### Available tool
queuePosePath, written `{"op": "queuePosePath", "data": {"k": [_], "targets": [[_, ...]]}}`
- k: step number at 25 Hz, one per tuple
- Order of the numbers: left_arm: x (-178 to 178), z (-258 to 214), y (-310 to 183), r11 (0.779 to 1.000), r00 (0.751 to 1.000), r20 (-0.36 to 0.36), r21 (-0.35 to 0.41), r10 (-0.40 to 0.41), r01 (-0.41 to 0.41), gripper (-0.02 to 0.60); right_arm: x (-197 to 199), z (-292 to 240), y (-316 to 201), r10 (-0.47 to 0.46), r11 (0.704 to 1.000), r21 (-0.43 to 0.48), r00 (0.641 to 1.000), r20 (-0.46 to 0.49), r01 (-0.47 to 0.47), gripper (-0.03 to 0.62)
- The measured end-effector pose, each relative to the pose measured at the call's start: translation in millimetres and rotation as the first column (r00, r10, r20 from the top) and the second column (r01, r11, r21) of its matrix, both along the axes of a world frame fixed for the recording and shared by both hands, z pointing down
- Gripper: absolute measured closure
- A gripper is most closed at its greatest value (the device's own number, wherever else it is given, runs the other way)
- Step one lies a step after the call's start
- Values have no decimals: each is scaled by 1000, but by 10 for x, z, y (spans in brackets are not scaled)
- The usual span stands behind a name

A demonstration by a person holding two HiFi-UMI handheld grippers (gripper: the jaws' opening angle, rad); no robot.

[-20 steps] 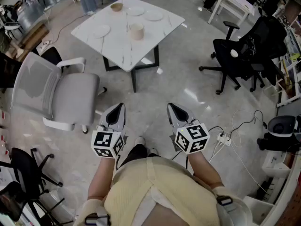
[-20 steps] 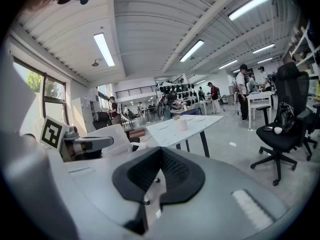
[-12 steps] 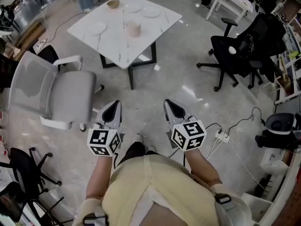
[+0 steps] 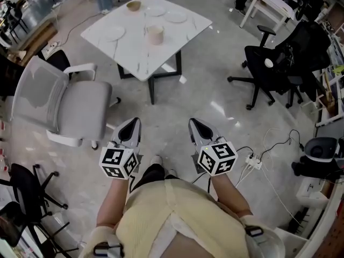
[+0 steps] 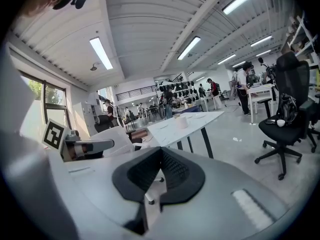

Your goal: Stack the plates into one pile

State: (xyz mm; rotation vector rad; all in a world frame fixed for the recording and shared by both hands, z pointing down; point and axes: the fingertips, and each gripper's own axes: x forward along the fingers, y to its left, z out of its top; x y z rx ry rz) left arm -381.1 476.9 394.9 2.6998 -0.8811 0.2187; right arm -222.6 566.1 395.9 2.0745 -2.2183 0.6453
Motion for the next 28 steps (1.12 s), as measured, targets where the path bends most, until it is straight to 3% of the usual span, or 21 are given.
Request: {"op": "queuePosePath", "data": {"k": [14,23,28], "targets": [[-19,36,-13,998,997,-29,-5,-69,69,580,89,189,-4,-46,997,-55,999,16,47,591],[218,178,-521,997,997,-34,-46,-64,62,580,195,340,-471,-89,992,-87,996,6,89,591],[458,204,-943,999,999,1,-13,-51,51,579,405,350,-879,-98,990,-100,995,-12,97,591]]}}
